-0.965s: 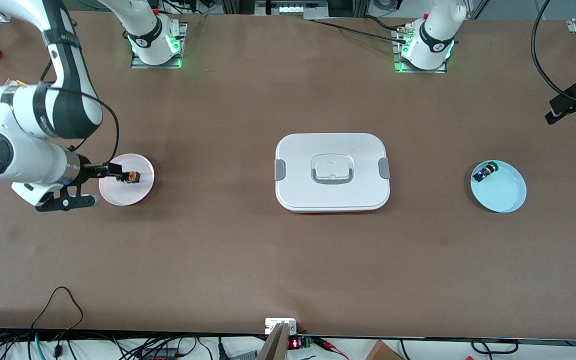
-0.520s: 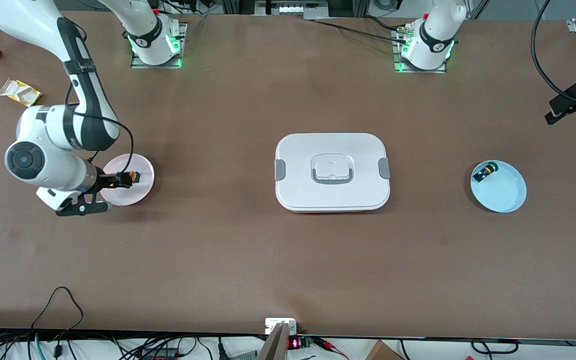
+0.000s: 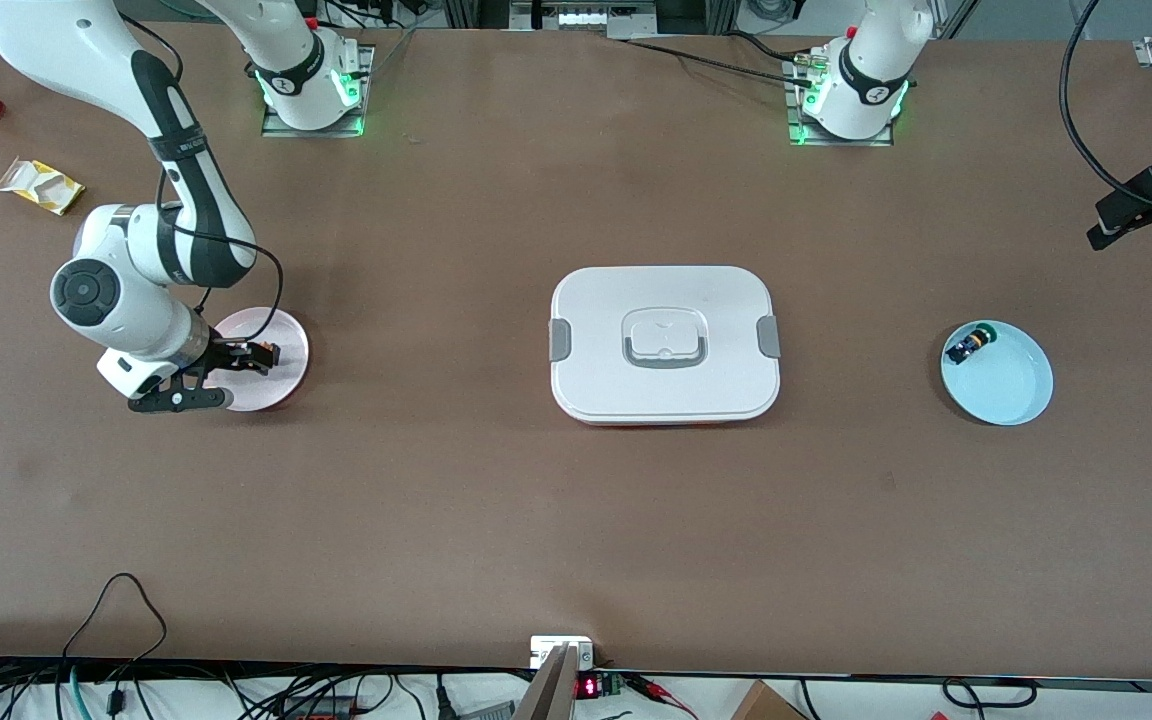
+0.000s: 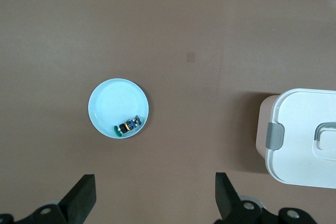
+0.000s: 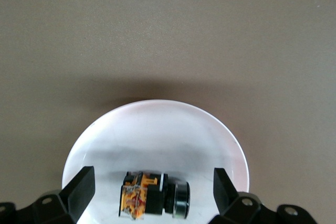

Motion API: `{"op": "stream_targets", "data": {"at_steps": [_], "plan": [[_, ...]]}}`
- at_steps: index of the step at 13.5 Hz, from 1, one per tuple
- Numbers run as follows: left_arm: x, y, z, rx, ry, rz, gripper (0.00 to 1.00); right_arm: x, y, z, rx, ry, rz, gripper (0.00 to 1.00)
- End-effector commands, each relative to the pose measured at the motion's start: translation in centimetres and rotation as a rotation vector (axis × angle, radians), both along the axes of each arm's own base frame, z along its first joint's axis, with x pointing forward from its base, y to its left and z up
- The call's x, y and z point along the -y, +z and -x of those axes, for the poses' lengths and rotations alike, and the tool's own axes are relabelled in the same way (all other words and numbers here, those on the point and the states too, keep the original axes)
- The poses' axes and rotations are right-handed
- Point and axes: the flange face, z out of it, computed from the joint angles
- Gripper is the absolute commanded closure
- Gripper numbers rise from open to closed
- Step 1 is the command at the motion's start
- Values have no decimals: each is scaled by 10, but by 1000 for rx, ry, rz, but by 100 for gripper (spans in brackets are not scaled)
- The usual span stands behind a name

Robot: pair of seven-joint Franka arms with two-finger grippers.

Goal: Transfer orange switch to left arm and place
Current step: 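Lower the right gripper and close it on the orange switch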

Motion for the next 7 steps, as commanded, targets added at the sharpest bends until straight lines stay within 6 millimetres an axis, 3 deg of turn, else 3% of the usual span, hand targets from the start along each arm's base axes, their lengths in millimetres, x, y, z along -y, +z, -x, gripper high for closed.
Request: {"op": "stream_targets", "data": {"at_steps": [1, 7], "plan": [[4, -2, -4, -10, -5, 6, 0, -3, -16, 29, 77, -4, -19, 0], [4, -5, -6, -14, -11, 8, 0, -3, -26, 38, 62, -44, -19, 0]]}}
